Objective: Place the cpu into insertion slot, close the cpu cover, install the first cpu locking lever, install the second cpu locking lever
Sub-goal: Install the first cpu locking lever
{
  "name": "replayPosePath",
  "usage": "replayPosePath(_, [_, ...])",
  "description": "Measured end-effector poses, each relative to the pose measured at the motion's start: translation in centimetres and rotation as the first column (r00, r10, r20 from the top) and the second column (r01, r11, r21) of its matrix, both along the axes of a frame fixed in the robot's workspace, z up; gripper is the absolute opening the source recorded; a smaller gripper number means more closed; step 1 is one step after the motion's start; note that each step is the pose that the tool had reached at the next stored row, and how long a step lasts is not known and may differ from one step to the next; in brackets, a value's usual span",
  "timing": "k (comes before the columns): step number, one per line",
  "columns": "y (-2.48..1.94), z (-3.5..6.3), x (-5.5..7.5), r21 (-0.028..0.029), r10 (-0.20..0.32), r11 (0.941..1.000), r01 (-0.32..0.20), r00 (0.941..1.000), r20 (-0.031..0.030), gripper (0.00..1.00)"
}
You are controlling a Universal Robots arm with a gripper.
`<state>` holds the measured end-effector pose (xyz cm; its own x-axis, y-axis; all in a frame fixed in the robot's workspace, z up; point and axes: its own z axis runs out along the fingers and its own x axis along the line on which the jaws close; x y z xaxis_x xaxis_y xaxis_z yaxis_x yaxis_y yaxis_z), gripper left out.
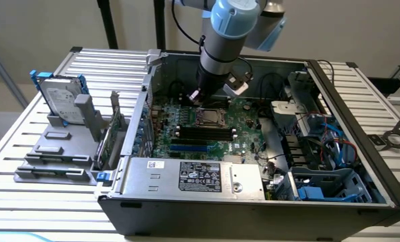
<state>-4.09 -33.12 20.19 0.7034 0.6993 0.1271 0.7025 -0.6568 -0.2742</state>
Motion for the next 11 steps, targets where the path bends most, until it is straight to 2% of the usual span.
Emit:
replayPosePath(4, [0.16, -0.11, 0.55, -0.002, 0.0, 1.0, 0.0, 1.0, -0.0005, 0.11])
replayPosePath(11, [0.63, -0.13, 0.57, -0.0019, 0.0, 1.0, 0.0, 0.9999, -0.0104, 0.11])
